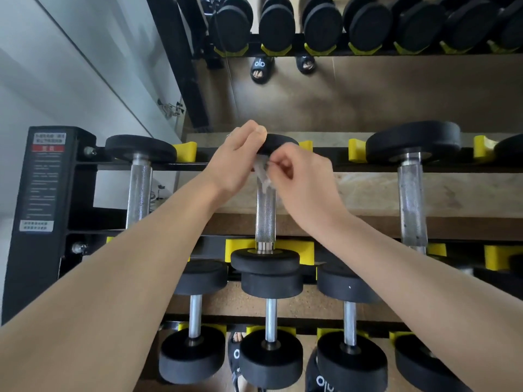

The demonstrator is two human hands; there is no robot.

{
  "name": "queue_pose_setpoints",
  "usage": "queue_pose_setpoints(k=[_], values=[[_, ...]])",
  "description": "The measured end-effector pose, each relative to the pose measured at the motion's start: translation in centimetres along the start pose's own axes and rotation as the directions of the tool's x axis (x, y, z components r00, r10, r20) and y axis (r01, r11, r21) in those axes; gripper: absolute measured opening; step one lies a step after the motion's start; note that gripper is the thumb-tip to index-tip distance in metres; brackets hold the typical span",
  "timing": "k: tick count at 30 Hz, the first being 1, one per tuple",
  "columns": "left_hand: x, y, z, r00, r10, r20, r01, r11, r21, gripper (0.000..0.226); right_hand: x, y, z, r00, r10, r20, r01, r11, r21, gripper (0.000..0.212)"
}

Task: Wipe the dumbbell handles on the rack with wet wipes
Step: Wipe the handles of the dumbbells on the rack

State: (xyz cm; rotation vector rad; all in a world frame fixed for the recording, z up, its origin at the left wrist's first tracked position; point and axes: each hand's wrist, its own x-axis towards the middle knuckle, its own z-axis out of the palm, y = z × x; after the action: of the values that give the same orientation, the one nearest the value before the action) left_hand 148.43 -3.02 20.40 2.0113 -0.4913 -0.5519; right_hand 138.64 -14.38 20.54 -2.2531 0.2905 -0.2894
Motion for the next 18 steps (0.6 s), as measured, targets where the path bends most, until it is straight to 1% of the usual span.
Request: queue_pose_setpoints(k=[1, 2, 5, 6, 7, 8, 9, 10, 11, 12, 13, 14, 15, 16, 17, 18], values=[[0.0, 0.1, 0.1, 1.0, -0.013, -0.016, 0.013, 1.0, 0.003, 0.037, 0.2, -0.2, 0.7, 1.0, -0.027, -0.002, 0.027, 0.999, -0.035, 0.008], [0.0, 0.1, 0.1, 0.999, -0.023, -0.028, 0.024, 1.0, 0.011, 0.04, 0.0, -0.1, 1.4, 0.997, -0.062, 0.034, 0.064, 0.996, -0.055, 0.007], [0.0, 0.0, 0.3, 0.998, -0.042, -0.041, 0.044, 0.998, 0.05, 0.042, -2.4, 0.9, 1.8, 0.97, -0.165, 0.178, 0.174, 0.984, -0.036, 0.005], [-0.1, 0.1, 0.3, 0.998, -0.045, -0.047, 0.048, 0.997, 0.066, 0.042, -3.3, 1.1, 1.5, 0.958, -0.176, 0.225, 0.186, 0.982, -0.026, 0.005], [-0.2, 0.2, 0.4, 0.998, -0.044, -0.053, 0.048, 0.995, 0.082, 0.041, -4.0, 1.2, 1.1, 0.946, -0.157, 0.283, 0.169, 0.986, -0.018, 0.005], [-0.2, 0.4, 0.4, 0.998, -0.041, -0.055, 0.046, 0.994, 0.1, 0.04, -4.3, 1.2, 0.6, 0.928, -0.104, 0.359, 0.113, 0.994, -0.005, 0.007], [-0.3, 0.6, 0.4, 0.998, -0.04, -0.055, 0.047, 0.99, 0.133, 0.039, -4.3, 1.2, 0.0, 0.896, -0.035, 0.442, 0.035, 0.999, 0.009, 0.008], [-0.3, 0.8, 0.5, 0.998, -0.034, -0.056, 0.044, 0.98, 0.194, 0.038, -4.2, 1.1, -0.7, 0.869, 0.027, 0.495, -0.041, 0.999, 0.018, 0.009], [-0.3, 1.0, 0.5, 0.998, -0.018, -0.066, 0.036, 0.959, 0.28, 0.037, -3.9, 1.1, -1.3, 0.867, 0.074, 0.492, -0.107, 0.993, 0.039, 0.011], [-0.2, 1.2, 0.5, 0.996, 0.006, -0.092, 0.029, 0.929, 0.368, 0.035, -3.5, 1.2, -1.9, 0.886, 0.13, 0.445, -0.194, 0.976, 0.101, 0.012], [-0.4, 1.5, 0.7, 0.99, 0.044, -0.134, 0.019, 0.9, 0.435, 0.032, -3.0, 1.5, -2.6, 0.902, 0.207, 0.378, -0.303, 0.928, 0.215, 0.011], [-0.7, 2.0, 1.3, 0.977, 0.1, -0.188, 0.001, 0.882, 0.472, 0.029, -2.7, 1.7, -3.5, 0.9, 0.296, 0.32, -0.405, 0.838, 0.365, 0.011], [-1.2, 2.7, 1.9, 0.953, 0.176, -0.247, -0.034, 0.871, 0.49, 0.027, -2.5, 1.8, -4.3, 0.885, 0.37, 0.283, -0.465, 0.723, 0.511, 0.011], [-1.8, 3.3, 2.4, 0.92, 0.263, -0.291, -0.087, 0.861, 0.501, 0.024, -2.3, 1.7, -4.8, 0.867, 0.42, 0.269, -0.489, 0.61, 0.623, 0.01], [-2.4, 4.2, 3.1, 0.895, 0.334, -0.296, -0.15, 0.85, 0.505, 0.022, -2.2, 1.7, -5.6, 0.852, 0.453, 0.264, -0.492, 0.516, 0.701, 0.009], [-2.8, 5.0, 3.8, 0.892, 0.365, -0.266, -0.204, 0.852, 0.483, 0.019, -2.2, 1.7, -6.3, 0.841, 0.467, 0.272, -0.487, 0.436, 0.757, 0.009]])
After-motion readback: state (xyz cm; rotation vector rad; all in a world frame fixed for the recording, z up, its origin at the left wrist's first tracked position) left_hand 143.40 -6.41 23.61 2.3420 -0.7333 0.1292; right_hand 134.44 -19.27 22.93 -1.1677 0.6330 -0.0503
